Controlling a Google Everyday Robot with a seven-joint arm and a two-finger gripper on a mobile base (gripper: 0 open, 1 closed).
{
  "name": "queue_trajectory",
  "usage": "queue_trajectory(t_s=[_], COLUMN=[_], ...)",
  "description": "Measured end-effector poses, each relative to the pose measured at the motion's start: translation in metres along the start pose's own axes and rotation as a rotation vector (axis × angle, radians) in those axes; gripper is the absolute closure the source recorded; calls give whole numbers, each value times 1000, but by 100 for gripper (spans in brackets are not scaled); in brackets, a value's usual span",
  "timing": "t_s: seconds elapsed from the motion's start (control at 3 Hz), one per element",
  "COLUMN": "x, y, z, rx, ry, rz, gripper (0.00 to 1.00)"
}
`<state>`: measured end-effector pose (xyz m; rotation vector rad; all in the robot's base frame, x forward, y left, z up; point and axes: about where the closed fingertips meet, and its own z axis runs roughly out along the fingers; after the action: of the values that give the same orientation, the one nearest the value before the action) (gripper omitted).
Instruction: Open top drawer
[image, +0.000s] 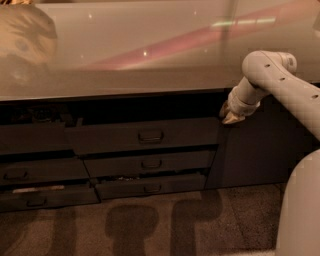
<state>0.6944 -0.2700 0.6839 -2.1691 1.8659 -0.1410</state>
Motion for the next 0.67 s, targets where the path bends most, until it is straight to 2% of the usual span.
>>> queue_trajectory(t_s=[0.67], x=[1], y=[7], z=[0], rx=[-2], ry=[0], rz=[0], gripper=[100])
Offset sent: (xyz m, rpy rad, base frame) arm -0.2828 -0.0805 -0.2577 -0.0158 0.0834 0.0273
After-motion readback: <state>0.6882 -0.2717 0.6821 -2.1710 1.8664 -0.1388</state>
